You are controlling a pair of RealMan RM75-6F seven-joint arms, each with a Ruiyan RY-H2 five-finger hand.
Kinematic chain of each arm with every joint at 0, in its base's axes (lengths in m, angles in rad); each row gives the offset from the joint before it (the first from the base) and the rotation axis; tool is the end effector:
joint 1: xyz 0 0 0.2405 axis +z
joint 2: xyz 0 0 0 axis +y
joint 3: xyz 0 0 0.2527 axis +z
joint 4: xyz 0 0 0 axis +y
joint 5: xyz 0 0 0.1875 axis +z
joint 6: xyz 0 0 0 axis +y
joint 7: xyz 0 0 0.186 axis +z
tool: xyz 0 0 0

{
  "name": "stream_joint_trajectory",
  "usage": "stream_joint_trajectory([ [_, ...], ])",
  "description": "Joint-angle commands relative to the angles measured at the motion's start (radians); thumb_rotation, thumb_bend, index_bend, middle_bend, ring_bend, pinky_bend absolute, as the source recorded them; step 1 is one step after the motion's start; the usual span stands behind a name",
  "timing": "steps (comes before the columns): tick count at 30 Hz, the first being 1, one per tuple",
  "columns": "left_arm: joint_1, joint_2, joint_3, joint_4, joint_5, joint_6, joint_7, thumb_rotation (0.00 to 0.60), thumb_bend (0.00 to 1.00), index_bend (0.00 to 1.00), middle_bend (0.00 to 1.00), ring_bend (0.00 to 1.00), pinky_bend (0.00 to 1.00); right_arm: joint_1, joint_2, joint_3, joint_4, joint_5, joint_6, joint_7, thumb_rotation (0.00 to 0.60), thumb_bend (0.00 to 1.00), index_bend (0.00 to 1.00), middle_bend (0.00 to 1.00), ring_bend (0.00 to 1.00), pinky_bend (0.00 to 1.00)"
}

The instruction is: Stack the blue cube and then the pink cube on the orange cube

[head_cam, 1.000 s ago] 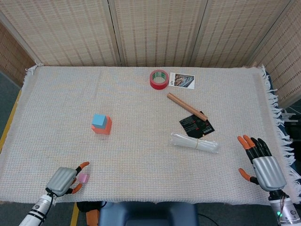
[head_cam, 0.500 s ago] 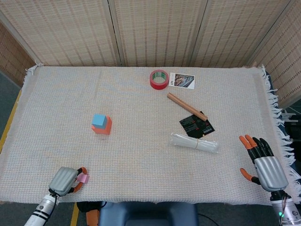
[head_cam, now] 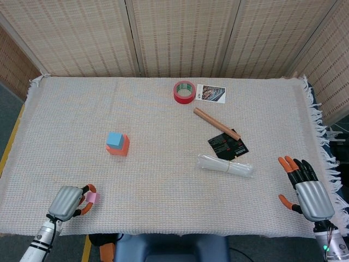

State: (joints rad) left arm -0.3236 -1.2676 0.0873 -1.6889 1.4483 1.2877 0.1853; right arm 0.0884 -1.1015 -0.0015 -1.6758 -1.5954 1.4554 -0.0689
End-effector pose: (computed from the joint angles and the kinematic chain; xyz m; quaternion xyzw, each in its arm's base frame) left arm -0.2454 0.2465 0.0707 -0.7040 -0.4123 -0.3497 0.4606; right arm -0.2783 -0.2098 0.1577 0.6439 -0.3797 0.3763 0.5474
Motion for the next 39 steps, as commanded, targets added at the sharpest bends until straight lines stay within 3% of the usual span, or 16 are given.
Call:
stream_joint_trajectory([
  [1, -0.057, 0.13, -0.068, -0.121, -0.059, -0.065, 0.003, 0.6, 0.34, 0.54, 1.0, 1.0, 1.0, 0.001, -0.003, 0.001, 0.0, 0.002, -0.002, -0.004, 0.6, 0.15, 0.0, 0.0, 0.0, 0.0],
  [9, -0.206, 0.22, -0.209, -0.187, -0.236, -0.211, 0.138, 0.6, 0.34, 0.54, 1.0, 1.0, 1.0, 0.005, -0.017, 0.01, 0.005, 0.022, -0.014, -0.027, 0.6, 0.15, 0.0, 0.0, 0.0, 0.0],
  [20, -0.374, 0.249, -0.323, -0.206, -0.493, -0.354, 0.216, 0.6, 0.35, 0.53, 1.0, 1.0, 1.0, 0.011, -0.011, 0.024, 0.011, 0.055, -0.027, -0.017, 0.6, 0.15, 0.0, 0.0, 0.0, 0.0],
  [29, -0.496, 0.248, -0.368, -0.152, -0.68, -0.479, 0.175, 0.6, 0.35, 0.53, 1.0, 1.0, 1.0, 0.011, -0.005, 0.025, 0.008, 0.055, -0.026, -0.006, 0.6, 0.15, 0.0, 0.0, 0.0, 0.0],
  [39, -0.558, 0.192, -0.346, -0.042, -0.685, -0.517, 0.144, 0.6, 0.35, 0.53, 1.0, 1.0, 1.0, 0.009, 0.0, 0.026, 0.007, 0.059, -0.023, 0.0, 0.6, 0.15, 0.0, 0.0, 0.0, 0.0],
])
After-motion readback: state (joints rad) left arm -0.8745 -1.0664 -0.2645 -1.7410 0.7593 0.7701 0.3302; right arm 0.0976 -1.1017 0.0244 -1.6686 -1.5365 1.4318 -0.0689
